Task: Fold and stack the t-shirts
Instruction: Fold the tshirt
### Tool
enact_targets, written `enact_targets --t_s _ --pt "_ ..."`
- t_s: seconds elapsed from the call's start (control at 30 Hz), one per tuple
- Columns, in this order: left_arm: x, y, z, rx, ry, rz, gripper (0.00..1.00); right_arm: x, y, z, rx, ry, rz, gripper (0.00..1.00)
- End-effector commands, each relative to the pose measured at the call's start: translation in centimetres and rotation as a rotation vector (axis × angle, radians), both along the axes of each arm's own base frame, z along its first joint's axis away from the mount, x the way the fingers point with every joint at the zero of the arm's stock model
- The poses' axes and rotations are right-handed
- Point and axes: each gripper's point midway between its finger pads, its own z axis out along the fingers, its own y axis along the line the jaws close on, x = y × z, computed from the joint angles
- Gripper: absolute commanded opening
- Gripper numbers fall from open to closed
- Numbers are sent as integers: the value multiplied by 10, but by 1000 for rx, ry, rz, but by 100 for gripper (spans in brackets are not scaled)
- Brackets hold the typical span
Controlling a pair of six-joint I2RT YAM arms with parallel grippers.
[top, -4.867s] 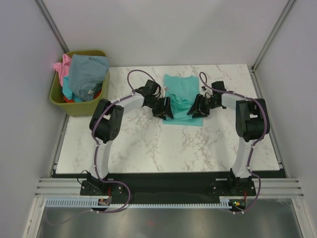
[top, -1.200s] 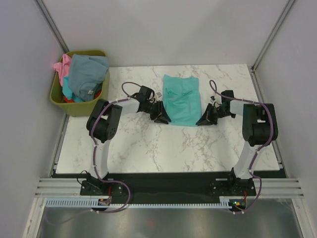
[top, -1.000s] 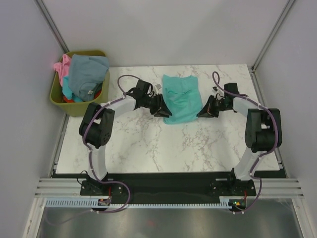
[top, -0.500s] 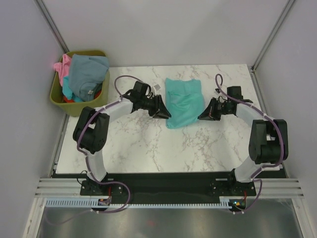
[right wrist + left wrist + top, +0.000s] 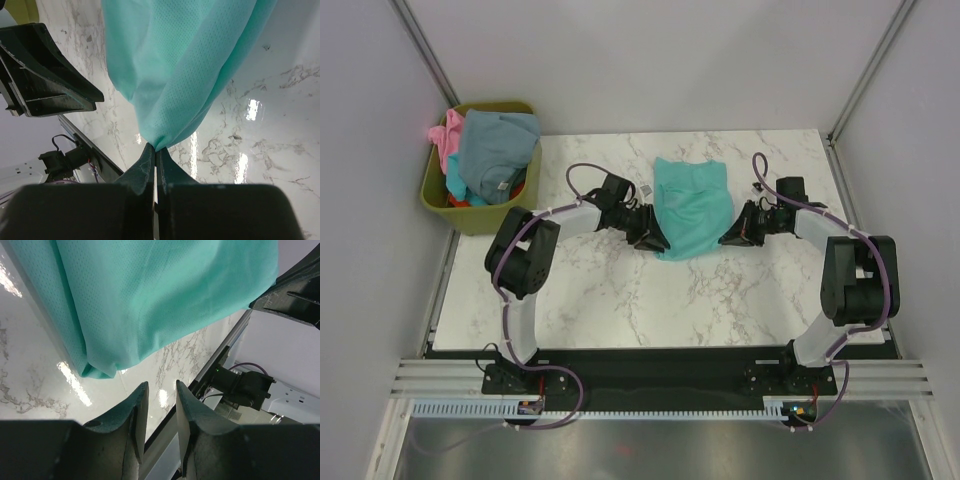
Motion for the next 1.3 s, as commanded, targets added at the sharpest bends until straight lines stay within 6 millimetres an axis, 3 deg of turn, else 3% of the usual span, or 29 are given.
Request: enact_targets --t_s 0.0,0.13,0.23,0.27,0.43,0.83,1.13,1.27 --pt "6 -7 22 -47 -15 -1 36 8 3 3 13 -31 9 0" --pt "10 -11 40 -70 -58 -4 36 8 2 0 8 -30 13 0" --pt "18 -16 43 -78 -71 -5 36 11 2 0 10 -32 7 0" --pt "22 49 -25 371 -188 -11 88 12 3 1 10 -33 10 0" --pt "31 47 -16 374 -228 -8 93 15 1 3 1 -46 8 0" --pt "28 35 -32 334 -181 -34 90 13 -1 3 -17 -52 2 0" --pt "21 12 -43 288 -151 -75 63 12 -1 -3 -19 -35 6 0" --pt "8 11 -45 293 -121 -84 61 15 -1 -2 -13 -36 4 0"
